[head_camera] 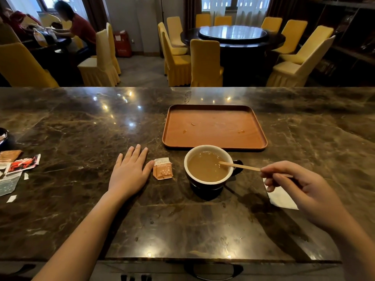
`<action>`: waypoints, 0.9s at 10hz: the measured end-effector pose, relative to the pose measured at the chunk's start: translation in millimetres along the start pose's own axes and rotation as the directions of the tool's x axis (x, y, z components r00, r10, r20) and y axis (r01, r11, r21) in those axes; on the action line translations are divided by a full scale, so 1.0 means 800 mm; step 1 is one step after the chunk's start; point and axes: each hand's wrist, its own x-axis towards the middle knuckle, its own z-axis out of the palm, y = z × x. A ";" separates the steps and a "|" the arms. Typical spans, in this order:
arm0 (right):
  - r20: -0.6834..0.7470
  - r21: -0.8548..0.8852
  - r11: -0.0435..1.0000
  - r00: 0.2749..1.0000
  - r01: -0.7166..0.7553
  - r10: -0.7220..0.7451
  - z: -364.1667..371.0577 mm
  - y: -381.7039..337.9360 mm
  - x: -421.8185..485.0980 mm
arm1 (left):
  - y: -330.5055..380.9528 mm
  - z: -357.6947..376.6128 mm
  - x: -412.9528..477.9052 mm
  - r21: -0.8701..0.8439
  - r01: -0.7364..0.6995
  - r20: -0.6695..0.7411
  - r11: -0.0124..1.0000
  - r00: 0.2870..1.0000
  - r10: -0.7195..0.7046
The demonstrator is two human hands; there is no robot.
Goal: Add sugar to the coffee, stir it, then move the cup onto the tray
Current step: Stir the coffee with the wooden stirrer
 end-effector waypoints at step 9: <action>-0.175 0.251 0.968 0.984 0.020 0.025 -0.007 0.034 -0.042 | 0.006 -0.005 -0.001 0.015 0.012 0.027 1.000 1.000 -0.012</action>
